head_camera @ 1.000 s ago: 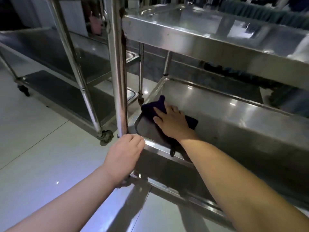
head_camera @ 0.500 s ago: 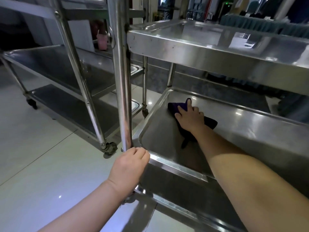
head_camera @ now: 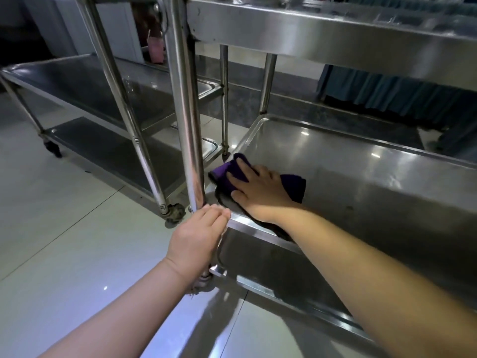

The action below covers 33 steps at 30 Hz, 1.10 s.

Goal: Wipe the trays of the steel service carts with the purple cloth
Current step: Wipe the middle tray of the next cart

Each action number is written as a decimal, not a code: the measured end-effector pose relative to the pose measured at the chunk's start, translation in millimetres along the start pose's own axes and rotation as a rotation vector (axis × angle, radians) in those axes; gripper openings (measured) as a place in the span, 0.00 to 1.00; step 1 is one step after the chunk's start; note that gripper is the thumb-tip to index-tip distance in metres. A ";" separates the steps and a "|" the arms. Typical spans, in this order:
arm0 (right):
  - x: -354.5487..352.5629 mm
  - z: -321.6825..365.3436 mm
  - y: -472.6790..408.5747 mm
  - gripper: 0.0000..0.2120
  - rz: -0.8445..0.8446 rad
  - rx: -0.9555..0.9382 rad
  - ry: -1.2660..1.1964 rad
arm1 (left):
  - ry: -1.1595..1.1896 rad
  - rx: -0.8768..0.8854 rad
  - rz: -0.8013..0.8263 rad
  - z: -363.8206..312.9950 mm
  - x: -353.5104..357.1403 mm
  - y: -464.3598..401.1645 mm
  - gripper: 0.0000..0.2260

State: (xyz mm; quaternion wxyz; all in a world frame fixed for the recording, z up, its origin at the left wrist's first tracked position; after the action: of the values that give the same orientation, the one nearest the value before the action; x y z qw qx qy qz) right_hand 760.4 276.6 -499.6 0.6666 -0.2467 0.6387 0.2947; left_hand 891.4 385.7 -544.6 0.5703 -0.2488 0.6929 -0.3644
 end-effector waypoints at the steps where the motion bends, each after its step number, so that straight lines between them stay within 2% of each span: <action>1: 0.4 5.0 7.2 0.24 0.011 -0.013 -0.033 | -0.010 0.008 -0.008 -0.6 -0.5 0.1 0.10; 7: -2.6 -15.9 25.2 0.24 0.027 0.016 -0.073 | -0.042 0.042 0.065 2.2 2.2 1.6 0.09; 13: -7.4 -90.4 53.7 0.24 -0.041 0.271 -0.023 | -0.108 0.048 0.122 -1.9 -6.2 -9.7 0.04; 20: -10.8 -156.9 119.2 0.25 -0.075 0.642 -0.037 | -0.103 0.038 0.141 -4.2 -2.4 -8.8 0.12; 23: -8.3 -159.2 133.3 0.25 -0.081 0.733 -0.047 | -0.006 0.151 0.136 -15.5 0.7 -9.2 0.11; 25: -10.2 -155.4 132.4 0.25 -0.072 0.740 -0.046 | 0.053 0.263 0.155 -34.0 4.7 -6.4 0.13; 28: -11.7 -142.5 126.2 0.25 -0.059 0.704 -0.061 | 0.060 0.246 0.149 -49.9 10.6 -4.5 0.14; 33: -3.4 -68.7 93.9 0.24 -0.031 0.412 -0.025 | -0.004 0.238 0.089 -50.9 10.1 -8.7 0.09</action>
State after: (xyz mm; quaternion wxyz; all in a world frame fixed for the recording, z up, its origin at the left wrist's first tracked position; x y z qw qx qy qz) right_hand 645.4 294.0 -496.0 0.7153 -0.1113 0.6732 0.1508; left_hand 839.0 384.0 -539.6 0.6129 -0.1492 0.6537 -0.4181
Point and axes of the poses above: each hand's wrist, its own y-axis away from the middle knuckle, its own x-axis out of the palm, z = x × y, the point moved 2 cm from there along -y, towards the middle knuckle, and after that the axes turned 11 degrees about -x, right-handed, at the moved point
